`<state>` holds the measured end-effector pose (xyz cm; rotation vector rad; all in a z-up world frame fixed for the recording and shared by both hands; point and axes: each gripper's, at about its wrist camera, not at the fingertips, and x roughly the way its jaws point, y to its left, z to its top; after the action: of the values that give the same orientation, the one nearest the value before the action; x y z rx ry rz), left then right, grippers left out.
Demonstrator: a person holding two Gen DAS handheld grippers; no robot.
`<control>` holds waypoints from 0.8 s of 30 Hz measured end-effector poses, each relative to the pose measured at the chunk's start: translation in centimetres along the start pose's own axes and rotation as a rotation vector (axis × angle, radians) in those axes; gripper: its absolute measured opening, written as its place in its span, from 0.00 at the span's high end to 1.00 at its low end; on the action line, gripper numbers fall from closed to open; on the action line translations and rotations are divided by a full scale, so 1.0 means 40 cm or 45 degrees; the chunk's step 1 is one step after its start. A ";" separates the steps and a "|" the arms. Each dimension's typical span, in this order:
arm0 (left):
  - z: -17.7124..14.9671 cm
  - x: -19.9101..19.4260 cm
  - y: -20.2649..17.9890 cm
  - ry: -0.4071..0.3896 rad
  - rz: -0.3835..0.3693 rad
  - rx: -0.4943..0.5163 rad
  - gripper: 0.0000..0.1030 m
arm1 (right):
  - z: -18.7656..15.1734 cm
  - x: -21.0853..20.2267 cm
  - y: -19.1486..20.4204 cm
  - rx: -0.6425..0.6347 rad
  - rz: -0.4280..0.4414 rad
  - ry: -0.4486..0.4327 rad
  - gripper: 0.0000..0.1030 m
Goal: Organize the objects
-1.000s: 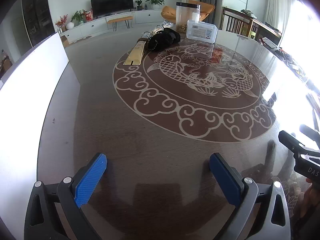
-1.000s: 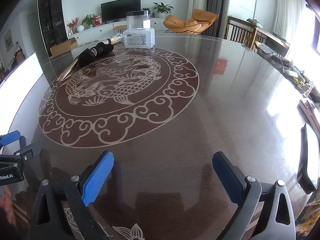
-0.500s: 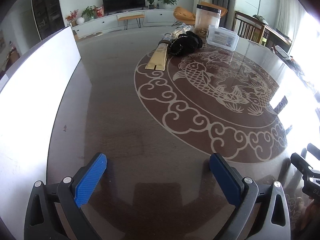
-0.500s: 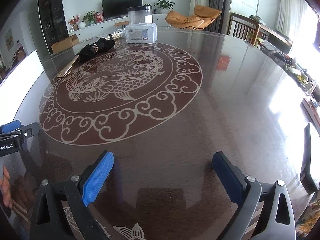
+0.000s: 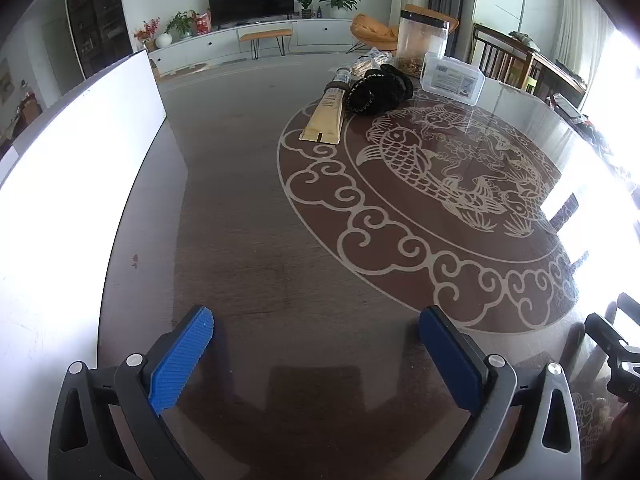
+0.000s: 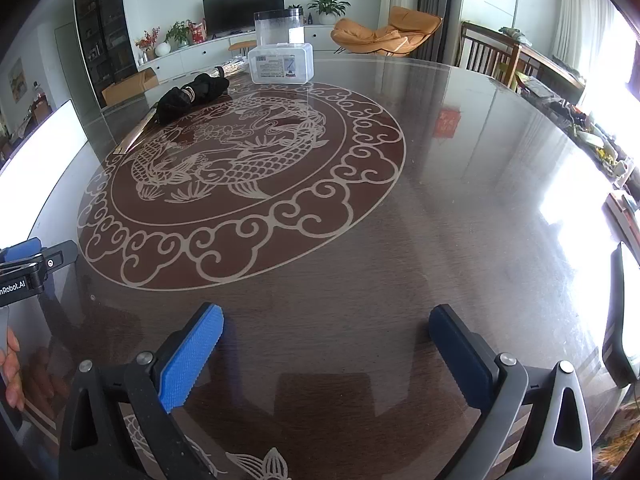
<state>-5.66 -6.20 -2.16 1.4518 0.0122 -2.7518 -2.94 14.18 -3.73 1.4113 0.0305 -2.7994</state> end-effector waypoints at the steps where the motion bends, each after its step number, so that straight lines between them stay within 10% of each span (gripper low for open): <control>1: -0.001 -0.001 0.000 -0.001 0.002 -0.002 0.00 | 0.000 0.000 0.000 0.000 0.000 0.000 0.00; 17: -0.004 -0.002 0.000 -0.004 -0.001 0.001 0.00 | 0.013 0.001 -0.006 0.040 -0.008 0.040 0.00; 24: -0.005 -0.004 0.000 -0.005 -0.003 0.005 0.00 | 0.267 0.103 0.096 0.034 0.315 0.062 0.06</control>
<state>-5.41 -6.18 -2.15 1.4486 0.0089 -2.7578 -13.94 10.15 -0.75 1.3826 -0.1703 -2.5745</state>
